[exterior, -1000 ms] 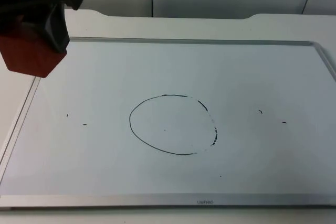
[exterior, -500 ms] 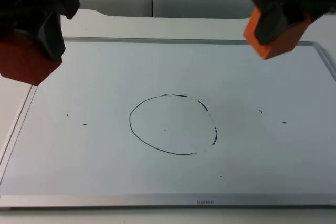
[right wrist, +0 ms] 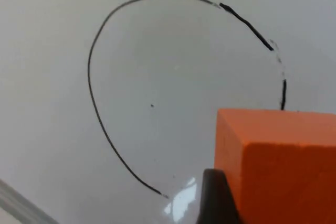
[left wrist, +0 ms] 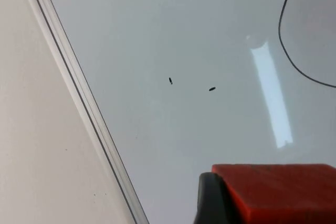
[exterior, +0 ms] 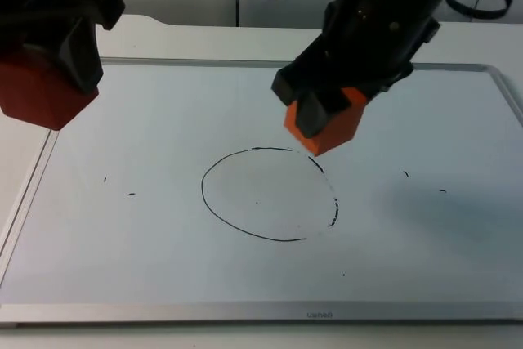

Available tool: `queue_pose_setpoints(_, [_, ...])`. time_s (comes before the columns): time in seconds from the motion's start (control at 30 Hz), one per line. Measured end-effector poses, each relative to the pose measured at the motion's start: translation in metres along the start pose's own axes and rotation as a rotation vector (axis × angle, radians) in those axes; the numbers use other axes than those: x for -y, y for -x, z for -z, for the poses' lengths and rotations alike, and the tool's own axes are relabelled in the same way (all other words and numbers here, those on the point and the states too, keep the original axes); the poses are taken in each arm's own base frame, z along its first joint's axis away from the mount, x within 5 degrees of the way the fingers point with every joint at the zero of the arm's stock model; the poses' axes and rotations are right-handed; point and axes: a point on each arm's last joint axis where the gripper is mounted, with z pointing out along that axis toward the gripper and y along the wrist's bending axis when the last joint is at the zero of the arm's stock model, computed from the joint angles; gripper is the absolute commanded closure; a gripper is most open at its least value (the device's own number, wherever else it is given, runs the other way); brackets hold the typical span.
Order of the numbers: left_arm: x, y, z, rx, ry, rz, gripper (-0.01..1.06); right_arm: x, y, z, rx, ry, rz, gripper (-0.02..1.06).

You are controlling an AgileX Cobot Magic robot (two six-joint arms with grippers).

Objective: Pick up one cube with the left hand and another cube with the right hand. First place the cube in the right hand at the target position, then stack the cube in the left hand on top.

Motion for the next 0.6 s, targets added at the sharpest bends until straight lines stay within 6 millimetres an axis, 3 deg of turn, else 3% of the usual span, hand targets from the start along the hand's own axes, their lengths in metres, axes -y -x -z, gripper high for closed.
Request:
queue_pose_setpoints(0.23, [0.0, 0.001, 0.0, 0.011, 0.001, -0.017, 1.05, -0.018, 0.019, -0.025, -0.044, 0.016, 0.037, 1.05])
queue_pose_setpoints(0.6, [0.0, 0.001, 0.0, 0.015, 0.001, -0.026, 1.05, -0.02, 0.014, -0.053, -0.119, 0.024, 0.018, 1.05])
